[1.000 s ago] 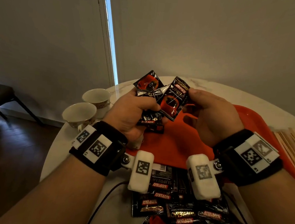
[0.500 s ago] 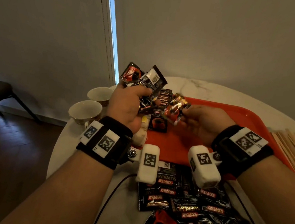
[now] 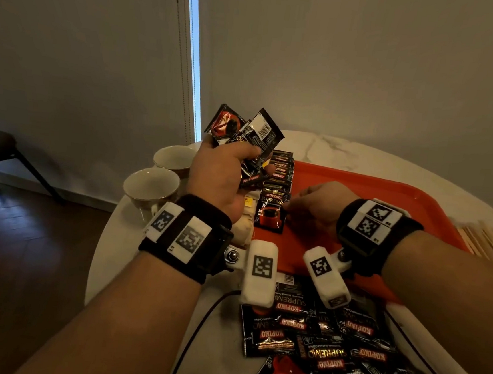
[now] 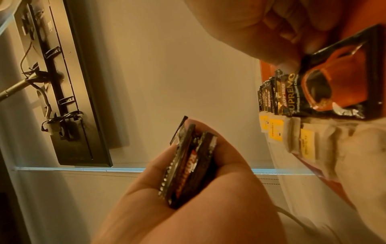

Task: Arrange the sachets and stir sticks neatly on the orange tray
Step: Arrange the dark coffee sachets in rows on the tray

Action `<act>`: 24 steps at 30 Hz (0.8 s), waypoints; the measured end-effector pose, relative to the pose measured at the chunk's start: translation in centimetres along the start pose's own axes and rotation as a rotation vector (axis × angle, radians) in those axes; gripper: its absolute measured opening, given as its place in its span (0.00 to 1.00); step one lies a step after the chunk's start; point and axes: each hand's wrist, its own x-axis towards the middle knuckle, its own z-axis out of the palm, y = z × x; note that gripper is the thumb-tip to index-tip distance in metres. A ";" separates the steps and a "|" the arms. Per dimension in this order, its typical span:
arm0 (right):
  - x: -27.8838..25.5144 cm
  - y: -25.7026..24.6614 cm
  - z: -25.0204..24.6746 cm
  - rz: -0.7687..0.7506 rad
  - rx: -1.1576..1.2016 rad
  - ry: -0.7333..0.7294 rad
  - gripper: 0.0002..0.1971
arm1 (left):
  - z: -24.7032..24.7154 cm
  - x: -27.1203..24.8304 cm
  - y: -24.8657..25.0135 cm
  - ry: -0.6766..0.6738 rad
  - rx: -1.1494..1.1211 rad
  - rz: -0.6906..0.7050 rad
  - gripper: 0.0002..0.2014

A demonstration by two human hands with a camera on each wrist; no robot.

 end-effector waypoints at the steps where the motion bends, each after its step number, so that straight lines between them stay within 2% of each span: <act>1: 0.1 0.0 0.0 0.001 -0.001 0.001 0.10 | 0.0 -0.1 0.0 -0.007 0.005 -0.004 0.24; 8: 0.0 0.6 0.0 -0.023 0.083 0.002 0.09 | 0.4 -0.7 0.1 -0.010 0.037 0.037 0.22; 12: -0.8 0.6 -0.7 -0.105 0.302 -0.003 0.10 | 0.8 -1.4 -0.2 -0.078 0.058 -0.031 0.21; 15: -2.1 0.2 -2.0 -0.175 0.512 -0.121 0.09 | 1.2 -2.0 -0.7 -0.150 0.121 -0.071 0.22; 18: -2.8 0.4 -3.1 -0.260 0.623 -0.158 0.10 | 1.6 -2.4 -1.1 -0.180 0.154 -0.098 0.25; 20: -3.0 0.9 -3.3 -0.307 0.646 -0.155 0.10 | 1.8 -2.5 -1.2 -0.181 0.176 -0.113 0.25; 23: -3.0 1.5 -3.0 -0.391 0.595 -0.124 0.03 | 1.7 -2.7 -1.3 -0.215 0.211 -0.143 0.28; 24: -3.0 1.5 -2.9 -0.398 0.603 -0.105 0.04 | 1.8 -2.8 -1.4 -0.229 0.211 -0.158 0.31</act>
